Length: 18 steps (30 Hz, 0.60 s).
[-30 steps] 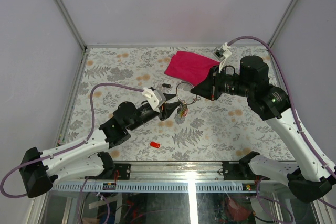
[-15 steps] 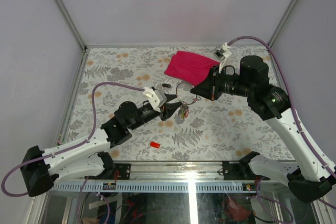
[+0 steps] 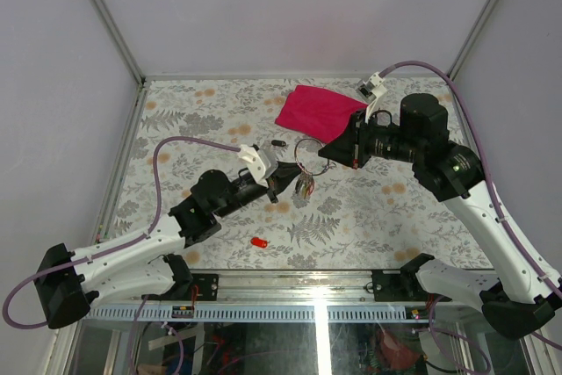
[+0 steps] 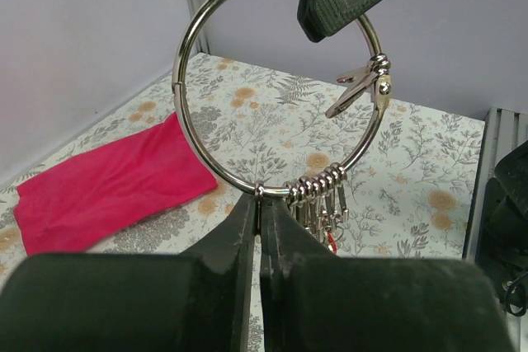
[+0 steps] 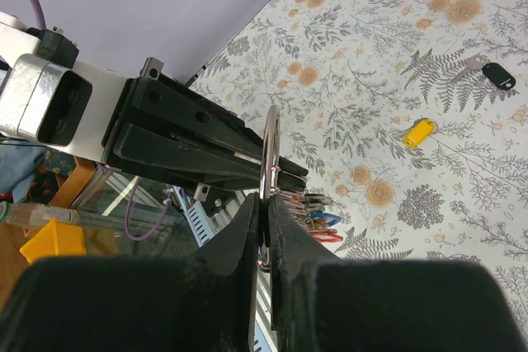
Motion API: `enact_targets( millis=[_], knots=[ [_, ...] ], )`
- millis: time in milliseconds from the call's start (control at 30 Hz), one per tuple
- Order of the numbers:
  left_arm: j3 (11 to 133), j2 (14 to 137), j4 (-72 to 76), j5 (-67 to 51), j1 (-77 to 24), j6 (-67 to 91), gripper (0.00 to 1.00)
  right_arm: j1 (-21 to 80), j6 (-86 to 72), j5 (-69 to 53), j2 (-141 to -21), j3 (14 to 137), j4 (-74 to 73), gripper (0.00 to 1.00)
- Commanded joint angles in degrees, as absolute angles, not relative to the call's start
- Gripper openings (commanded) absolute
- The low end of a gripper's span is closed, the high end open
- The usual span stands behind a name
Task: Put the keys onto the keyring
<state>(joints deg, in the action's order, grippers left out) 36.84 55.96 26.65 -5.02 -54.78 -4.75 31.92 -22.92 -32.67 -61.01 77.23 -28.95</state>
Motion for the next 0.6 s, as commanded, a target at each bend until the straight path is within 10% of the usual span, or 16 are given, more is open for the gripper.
enact_targets(
  millis=[0,567],
  knots=[
    [39.21,55.36,26.53,-4.37,-55.17,-5.74,0.00,31.90,-23.05,-33.39,-60.02,77.73,-25.46,0.00],
    [48.60,52.77,-0.62,2.40,-55.33,-30.29,0.03,31.93,-22.19,-31.37,-59.81,75.49,-26.32,0.00]
  ],
)
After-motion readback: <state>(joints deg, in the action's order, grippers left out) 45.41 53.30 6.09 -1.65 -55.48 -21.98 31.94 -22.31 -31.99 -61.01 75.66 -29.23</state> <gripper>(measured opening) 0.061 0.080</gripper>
